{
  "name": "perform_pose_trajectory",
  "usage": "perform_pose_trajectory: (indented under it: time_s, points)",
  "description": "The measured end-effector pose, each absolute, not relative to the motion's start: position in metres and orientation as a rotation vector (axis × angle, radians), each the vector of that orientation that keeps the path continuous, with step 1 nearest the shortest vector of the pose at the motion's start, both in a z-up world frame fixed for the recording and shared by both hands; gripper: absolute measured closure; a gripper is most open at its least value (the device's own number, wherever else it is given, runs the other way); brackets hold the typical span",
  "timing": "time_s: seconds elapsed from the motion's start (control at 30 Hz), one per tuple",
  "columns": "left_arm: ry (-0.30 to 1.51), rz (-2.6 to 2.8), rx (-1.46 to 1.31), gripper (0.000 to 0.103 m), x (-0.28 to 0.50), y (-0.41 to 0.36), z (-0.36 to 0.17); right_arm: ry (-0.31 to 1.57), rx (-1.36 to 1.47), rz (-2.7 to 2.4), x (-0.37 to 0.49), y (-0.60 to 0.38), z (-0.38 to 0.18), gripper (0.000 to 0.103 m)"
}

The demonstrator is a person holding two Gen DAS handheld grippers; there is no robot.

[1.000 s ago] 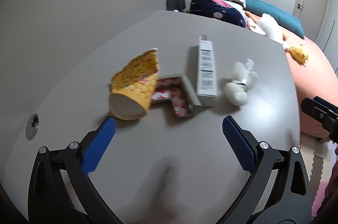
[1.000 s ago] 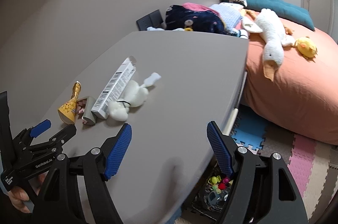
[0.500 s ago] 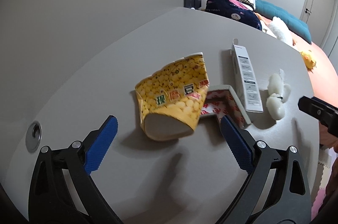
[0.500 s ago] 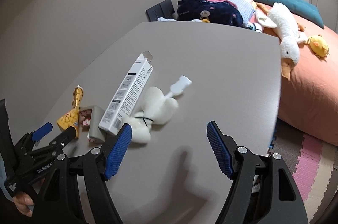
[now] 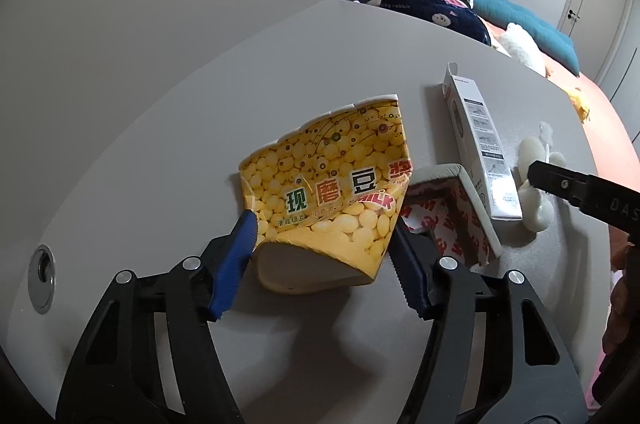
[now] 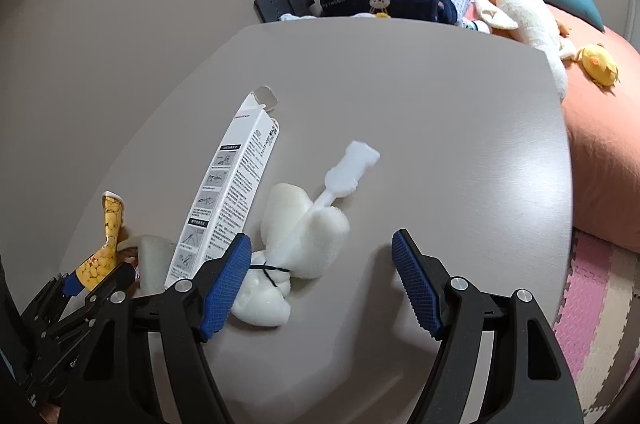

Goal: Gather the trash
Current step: 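Grasp the white plush toy with the right gripper, then carry popcorn cup and white plush to the black bin and open both grippers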

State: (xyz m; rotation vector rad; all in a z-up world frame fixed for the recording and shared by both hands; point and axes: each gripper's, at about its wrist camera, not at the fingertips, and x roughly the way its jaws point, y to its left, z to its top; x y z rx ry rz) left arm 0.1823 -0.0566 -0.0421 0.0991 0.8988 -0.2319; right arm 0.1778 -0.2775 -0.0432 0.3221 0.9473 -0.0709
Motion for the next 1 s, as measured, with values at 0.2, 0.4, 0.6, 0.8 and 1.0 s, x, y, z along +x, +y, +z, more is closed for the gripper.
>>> perform_pose_trajectory:
  time_s: [0.2, 0.4, 0.6, 0.8, 1.0]
  points:
    - [0.883, -0.22, 0.092, 0.041, 0.179, -0.054, -0.042, 0.956, 0.255, -0.018, 0.185, -0.258, -0.044, 0.065]
    - [0.856, -0.198, 0.079, 0.047, 0.173, -0.05, -0.035, 0.936, 0.244, 0.022, 0.18, -0.249, -0.038, 0.077]
    - [0.827, -0.201, 0.081, 0.048, 0.167, -0.05, -0.025, 0.927, 0.24, 0.022, 0.17, -0.257, -0.032, 0.078]
    - [0.813, -0.199, 0.083, 0.048, 0.156, -0.053, -0.016, 0.921, 0.241, 0.024, 0.155, -0.263, -0.024, 0.078]
    - [0.79, -0.203, 0.081, 0.048, 0.142, -0.059, -0.004, 0.903, 0.247, 0.032, 0.141, -0.269, -0.016, 0.078]
